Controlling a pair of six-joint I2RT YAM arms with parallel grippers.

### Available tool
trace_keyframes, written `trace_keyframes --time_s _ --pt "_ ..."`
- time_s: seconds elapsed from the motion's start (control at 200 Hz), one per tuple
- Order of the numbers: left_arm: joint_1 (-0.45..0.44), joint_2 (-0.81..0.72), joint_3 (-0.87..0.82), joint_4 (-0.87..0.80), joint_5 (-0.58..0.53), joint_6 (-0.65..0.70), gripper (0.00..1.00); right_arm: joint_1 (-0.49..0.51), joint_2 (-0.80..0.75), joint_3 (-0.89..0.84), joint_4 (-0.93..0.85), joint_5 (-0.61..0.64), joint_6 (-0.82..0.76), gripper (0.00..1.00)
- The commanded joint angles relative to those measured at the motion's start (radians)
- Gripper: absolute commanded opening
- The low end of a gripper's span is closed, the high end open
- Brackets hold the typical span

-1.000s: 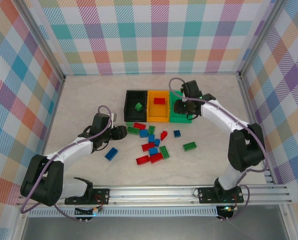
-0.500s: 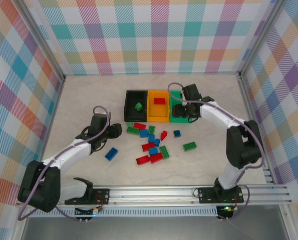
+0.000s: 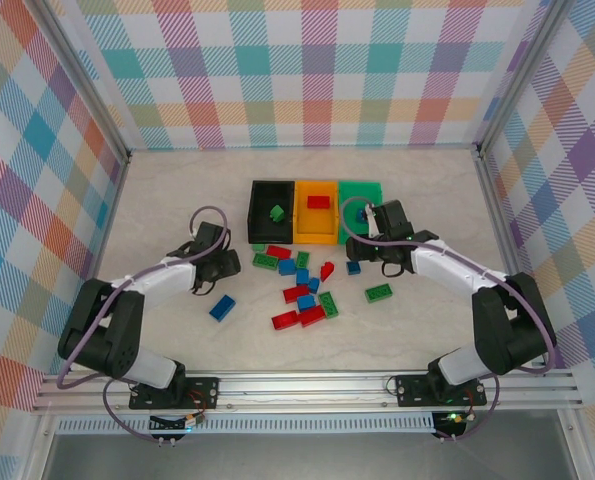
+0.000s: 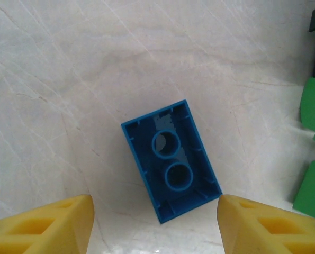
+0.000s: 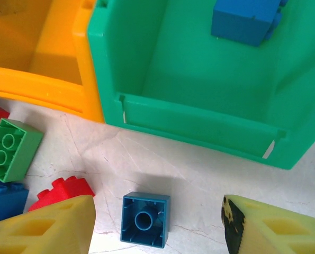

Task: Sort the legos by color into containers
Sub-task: Pick up the lego from the middle-left of the table.

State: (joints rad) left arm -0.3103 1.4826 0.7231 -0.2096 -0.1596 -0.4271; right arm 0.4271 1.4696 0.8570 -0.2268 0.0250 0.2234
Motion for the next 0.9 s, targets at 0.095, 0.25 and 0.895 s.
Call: trace_keyframes --time_s 0.095,0.25,0.895 --pt "0.011 0.119 0.125 -0.151 -0.066 -0.034 0.63 0.013 -0.037 -0.095 0.188 -0.006 0.010 0.65" --pt "0.010 0.169 0.179 -0.190 -0.064 -0.026 0.55 0.014 -0.057 -0.137 0.238 0.005 0.028 0.65" --pt "-0.083 -0.078 0.230 -0.133 0.133 -0.074 0.24 0.011 -0.123 -0.205 0.315 0.049 0.099 0.66"
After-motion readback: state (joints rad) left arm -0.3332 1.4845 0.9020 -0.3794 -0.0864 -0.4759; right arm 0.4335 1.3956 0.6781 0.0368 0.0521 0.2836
